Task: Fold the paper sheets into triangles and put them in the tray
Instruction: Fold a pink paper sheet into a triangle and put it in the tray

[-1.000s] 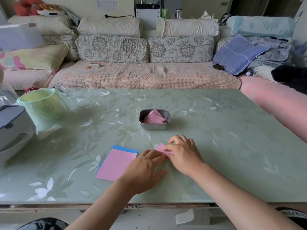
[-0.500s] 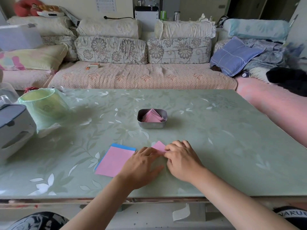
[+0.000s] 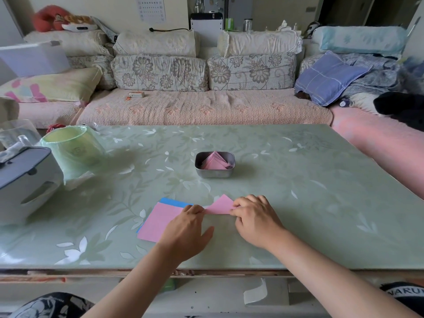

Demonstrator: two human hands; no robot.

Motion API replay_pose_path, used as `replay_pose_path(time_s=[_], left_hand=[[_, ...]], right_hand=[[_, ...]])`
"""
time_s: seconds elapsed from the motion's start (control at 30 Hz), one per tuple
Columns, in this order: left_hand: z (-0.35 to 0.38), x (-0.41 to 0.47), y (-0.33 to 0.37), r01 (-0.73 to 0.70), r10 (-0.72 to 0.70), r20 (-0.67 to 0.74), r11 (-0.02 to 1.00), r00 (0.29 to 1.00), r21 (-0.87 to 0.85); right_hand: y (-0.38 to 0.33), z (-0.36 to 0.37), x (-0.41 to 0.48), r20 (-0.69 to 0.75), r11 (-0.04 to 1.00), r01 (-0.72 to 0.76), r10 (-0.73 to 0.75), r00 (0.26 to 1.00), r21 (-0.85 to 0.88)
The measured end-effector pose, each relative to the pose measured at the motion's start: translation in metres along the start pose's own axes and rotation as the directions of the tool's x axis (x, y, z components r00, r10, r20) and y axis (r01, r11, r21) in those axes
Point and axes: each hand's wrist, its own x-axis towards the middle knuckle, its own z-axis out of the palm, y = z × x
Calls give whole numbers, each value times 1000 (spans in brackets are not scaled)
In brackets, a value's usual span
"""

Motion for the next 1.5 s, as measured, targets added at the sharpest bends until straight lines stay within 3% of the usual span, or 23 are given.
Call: replay_pose_path(time_s=[0.2,0.3,0.37,0.57,0.8,0.97,1.17,1.5], left_hand=[[-1,0,-1,46,-46,-17,999,999,-16],[-1,3,-1,53,-60,-143,997,988,-53],[0,8,3,-21,3,-205,996,979,-89],[18,17,19,-207,207,-16,967,978,-150],[16,20,28,-196,196,8,980,981,-38],[16,23,35,-182,172,74,971,982,155],[15,26,38,-137,127,73,979,989,153],[12,39,24,-106,107,2,980,994,-166]], right_hand=[[-1,0,0,4,1000,-4,4,1000,7],[-2,0,0,-3,1000,0,0,1000,-7],[-2,0,1,1,1000,3,-3,1000,-1],[-3,0,1,0,1000,-1,1,1000,19],[0,-3,-1,25,999,-26,26,999,-20],[6,-11,-5,30,994,-85,87,996,-65],[17,-19,-13,25,981,-168,171,985,-101],[26,-18,-14,-29,983,-173,171,985,-64]])
